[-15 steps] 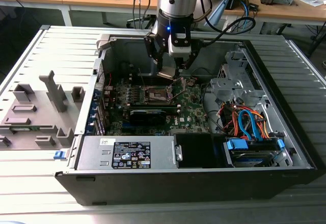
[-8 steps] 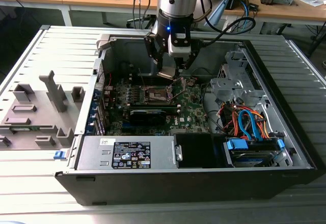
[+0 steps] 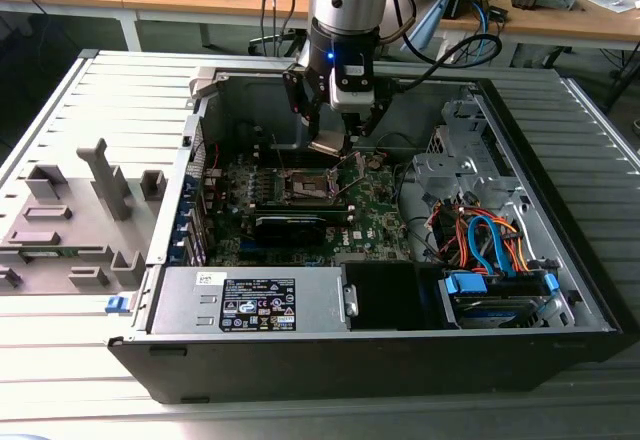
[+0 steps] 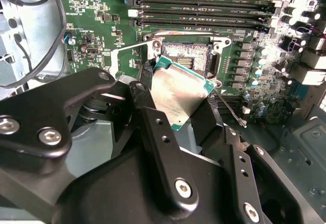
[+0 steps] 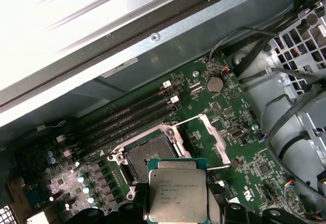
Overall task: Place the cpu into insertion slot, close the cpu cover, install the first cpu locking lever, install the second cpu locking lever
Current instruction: 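Place the cpu into insertion slot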
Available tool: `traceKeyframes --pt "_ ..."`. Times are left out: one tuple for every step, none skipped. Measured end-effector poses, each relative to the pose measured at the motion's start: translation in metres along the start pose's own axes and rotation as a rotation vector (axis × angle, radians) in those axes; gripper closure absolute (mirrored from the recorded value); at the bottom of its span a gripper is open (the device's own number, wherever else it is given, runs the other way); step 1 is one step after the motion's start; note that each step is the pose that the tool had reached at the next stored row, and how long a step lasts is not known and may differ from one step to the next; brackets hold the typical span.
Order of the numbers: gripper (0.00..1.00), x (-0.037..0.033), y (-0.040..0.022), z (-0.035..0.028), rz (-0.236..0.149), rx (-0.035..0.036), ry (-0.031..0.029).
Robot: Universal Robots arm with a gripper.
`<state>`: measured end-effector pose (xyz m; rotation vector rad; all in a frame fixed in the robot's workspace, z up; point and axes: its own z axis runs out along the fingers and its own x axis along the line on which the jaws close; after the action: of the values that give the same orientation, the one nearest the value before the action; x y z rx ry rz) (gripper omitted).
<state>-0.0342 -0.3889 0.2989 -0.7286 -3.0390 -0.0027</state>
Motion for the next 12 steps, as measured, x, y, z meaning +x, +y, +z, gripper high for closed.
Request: traceKeyframes --pt "0.45 0.0000 0.0000 0.0000 0.001 0.0000 0.0000" --pt "0.45 0.0000 0.0000 0.0000 0.003 0.0000 0.0000" --pt "0.45 0.0000 0.0000 0.0000 0.004 0.0000 0.0000" --pt "0.45 0.0000 0.0000 0.0000 0.004 -0.0001 0.0000" --pt "0.45 0.0000 0.0000 0.0000 0.006 -0.0001 0.0000" --pt "0.45 0.0000 0.0000 0.0000 0.007 -0.0001 0.0001" --pt "0.45 0.0000 0.0000 0.0000 0.008 -0.0001 0.0000" --pt "0.45 0.0000 0.0000 0.0000 0.009 -0.0001 0.0000" --pt "0.45 0.0000 0.0000 0.0000 0.010 -0.0002 0.0000" --pt "0.45 0.0000 0.0000 0.0000 0.010 -0.0001 0.0000" --pt "0.45 0.0000 0.0000 0.0000 0.012 -0.0002 0.0000" --pt "0.45 0.0000 0.0000 0.0000 0.013 -0.0002 0.0000"
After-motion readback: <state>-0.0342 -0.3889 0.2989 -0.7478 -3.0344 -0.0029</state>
